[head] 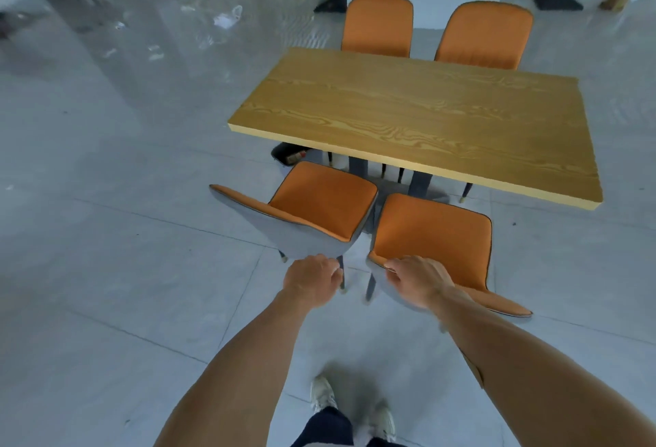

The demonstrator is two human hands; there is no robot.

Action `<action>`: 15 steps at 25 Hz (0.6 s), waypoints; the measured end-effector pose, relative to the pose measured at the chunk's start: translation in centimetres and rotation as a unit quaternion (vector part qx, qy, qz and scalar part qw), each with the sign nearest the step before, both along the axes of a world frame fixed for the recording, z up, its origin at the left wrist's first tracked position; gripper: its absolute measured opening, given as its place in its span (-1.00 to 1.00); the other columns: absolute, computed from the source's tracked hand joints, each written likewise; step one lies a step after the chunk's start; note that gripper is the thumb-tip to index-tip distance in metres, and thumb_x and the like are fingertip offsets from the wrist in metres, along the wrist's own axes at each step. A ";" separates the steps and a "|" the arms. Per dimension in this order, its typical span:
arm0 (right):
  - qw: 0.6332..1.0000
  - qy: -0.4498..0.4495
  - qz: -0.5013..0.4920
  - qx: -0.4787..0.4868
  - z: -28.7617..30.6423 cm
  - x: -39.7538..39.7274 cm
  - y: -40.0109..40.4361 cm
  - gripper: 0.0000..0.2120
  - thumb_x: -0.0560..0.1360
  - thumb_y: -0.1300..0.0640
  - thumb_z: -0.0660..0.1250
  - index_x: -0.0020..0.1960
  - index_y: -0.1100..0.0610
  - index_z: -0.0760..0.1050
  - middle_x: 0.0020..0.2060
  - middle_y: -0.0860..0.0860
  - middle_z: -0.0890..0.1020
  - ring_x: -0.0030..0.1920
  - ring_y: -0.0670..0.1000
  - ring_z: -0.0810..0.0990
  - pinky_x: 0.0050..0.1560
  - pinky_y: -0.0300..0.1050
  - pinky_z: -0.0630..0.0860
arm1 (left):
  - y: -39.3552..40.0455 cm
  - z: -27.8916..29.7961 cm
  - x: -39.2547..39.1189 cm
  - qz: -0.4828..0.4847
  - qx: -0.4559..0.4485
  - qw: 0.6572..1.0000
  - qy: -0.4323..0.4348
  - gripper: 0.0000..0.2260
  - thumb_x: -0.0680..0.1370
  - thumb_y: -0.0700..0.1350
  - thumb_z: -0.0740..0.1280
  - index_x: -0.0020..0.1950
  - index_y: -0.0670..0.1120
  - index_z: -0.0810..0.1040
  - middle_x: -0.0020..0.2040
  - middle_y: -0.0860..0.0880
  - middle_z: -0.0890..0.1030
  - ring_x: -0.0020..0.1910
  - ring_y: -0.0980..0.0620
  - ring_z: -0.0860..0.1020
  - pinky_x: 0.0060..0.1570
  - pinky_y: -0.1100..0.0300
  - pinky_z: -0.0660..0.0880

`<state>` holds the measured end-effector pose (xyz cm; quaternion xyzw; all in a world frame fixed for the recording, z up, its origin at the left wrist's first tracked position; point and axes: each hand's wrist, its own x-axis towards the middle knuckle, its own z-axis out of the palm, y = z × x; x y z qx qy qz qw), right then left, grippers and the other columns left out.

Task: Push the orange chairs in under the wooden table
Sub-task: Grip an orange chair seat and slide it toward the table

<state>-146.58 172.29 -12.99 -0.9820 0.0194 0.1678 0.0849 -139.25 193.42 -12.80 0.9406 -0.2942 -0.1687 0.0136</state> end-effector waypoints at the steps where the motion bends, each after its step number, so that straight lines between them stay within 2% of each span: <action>1: 1.000 0.000 0.014 -0.001 0.3 0.7 1.2 -0.71 0.67 -0.03 0.05 0.12 0.04 0.51 -0.07 -0.01 0.64 -0.08 0.02 0.61 -0.04 0.00 0.60 | 1.6 0.4 0.1 0.016 0.002 1.000 -0.006 -0.65 0.67 0.07 0.06 0.23 -0.06 0.55 0.15 -0.06 0.62 0.08 -0.05 0.58 0.02 0.07 0.55; 4: 0.998 0.004 0.066 -0.006 0.9 3.3 5.5 -0.73 0.66 -0.03 0.03 -0.03 0.03 0.45 -0.17 -0.03 0.59 -0.17 0.03 0.56 -0.19 -0.05 0.51 | 6.6 1.4 0.9 0.068 0.045 0.996 0.019 -0.60 0.66 0.12 0.06 0.35 -0.03 0.49 0.26 -0.06 0.59 0.18 -0.07 0.56 0.12 0.04 0.49; 6: 0.995 0.020 0.098 -0.011 1.1 4.8 8.8 -0.71 0.64 -0.03 0.05 -0.01 0.05 0.50 -0.20 -0.03 0.62 -0.18 0.03 0.59 -0.24 -0.09 0.47 | 9.8 1.5 1.5 0.096 0.075 0.991 0.055 -0.59 0.64 0.15 0.07 0.39 0.00 0.47 0.29 -0.06 0.57 0.23 -0.08 0.53 0.15 0.02 0.45; 9: 0.991 0.037 0.130 -0.013 0.9 7.0 13.9 -0.70 0.61 0.00 0.08 0.00 0.05 0.58 -0.16 0.00 0.67 -0.16 0.06 0.62 -0.25 -0.10 0.42 | 14.8 1.2 3.0 0.131 0.075 0.985 0.087 -0.59 0.63 0.16 0.09 0.39 0.04 0.46 0.32 -0.05 0.54 0.25 -0.09 0.50 0.16 0.02 0.43; 15: 0.989 0.075 0.125 -0.026 0.7 12.8 23.1 -0.69 0.60 -0.01 0.08 0.02 0.08 0.57 -0.10 0.05 0.66 -0.14 0.10 0.59 -0.19 -0.11 0.41 | 24.1 1.2 8.6 0.148 0.064 0.980 0.117 -0.60 0.62 0.15 0.11 0.41 0.07 0.44 0.35 -0.04 0.51 0.27 -0.09 0.48 0.17 0.03 0.40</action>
